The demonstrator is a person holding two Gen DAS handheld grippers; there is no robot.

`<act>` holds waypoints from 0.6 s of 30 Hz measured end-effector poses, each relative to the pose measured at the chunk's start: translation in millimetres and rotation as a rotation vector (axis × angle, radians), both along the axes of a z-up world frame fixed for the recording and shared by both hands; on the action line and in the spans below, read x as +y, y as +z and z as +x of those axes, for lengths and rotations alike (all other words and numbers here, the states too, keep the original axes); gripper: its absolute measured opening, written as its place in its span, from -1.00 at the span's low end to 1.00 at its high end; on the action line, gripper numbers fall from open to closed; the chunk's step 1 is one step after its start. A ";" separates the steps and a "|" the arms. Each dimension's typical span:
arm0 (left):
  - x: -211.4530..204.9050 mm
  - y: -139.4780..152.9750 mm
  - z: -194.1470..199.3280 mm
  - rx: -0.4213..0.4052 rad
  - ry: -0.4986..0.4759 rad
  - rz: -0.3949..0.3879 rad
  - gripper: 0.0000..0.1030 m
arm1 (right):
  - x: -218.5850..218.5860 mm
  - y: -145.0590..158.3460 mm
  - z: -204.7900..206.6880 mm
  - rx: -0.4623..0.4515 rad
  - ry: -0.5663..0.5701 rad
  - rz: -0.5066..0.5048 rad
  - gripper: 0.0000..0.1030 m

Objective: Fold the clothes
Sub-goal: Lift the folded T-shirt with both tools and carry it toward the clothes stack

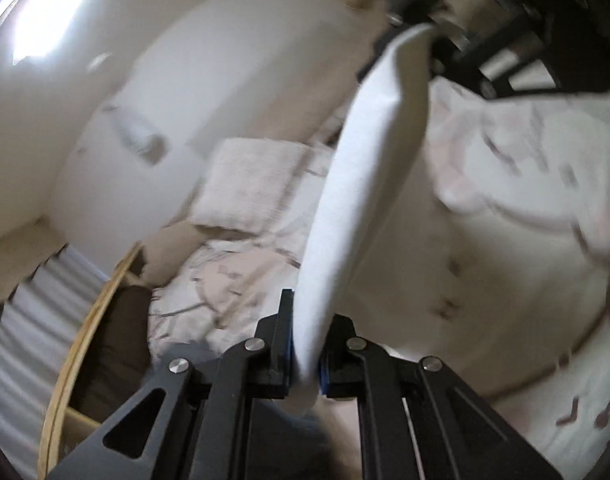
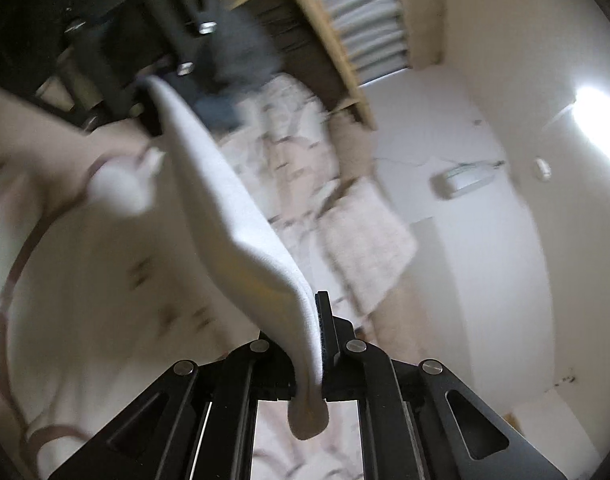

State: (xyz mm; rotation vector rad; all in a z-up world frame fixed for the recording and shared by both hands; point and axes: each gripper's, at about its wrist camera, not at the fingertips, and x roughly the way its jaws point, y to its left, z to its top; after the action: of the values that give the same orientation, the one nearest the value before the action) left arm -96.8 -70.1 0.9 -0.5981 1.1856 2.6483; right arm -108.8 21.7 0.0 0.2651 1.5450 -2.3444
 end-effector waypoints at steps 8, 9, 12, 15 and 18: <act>-88.3 179.9 -26.6 0.220 0.150 0.113 -0.81 | -72.7 194.5 -15.1 0.039 0.056 -0.224 -0.86; -99.0 189.6 -29.6 0.237 0.169 0.112 -0.80 | -86.0 209.8 -18.5 0.038 0.069 -0.242 -0.86; -146.2 215.6 -43.7 0.275 0.243 0.128 -0.80 | -131.0 245.1 -34.4 0.024 0.103 -0.291 -0.86; -194.1 223.6 -66.2 0.277 0.321 0.161 -0.75 | -180.1 257.3 -55.2 0.021 0.120 -0.314 -0.86; -233.3 220.3 -73.6 0.267 0.391 0.196 -0.74 | -224.1 257.9 -85.3 -0.007 0.115 -0.328 -0.86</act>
State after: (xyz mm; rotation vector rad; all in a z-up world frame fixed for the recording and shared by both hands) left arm -170.4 -303.4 221.2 -0.4946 0.9269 3.2129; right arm -194.1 -202.4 257.9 0.1028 1.1157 -2.4512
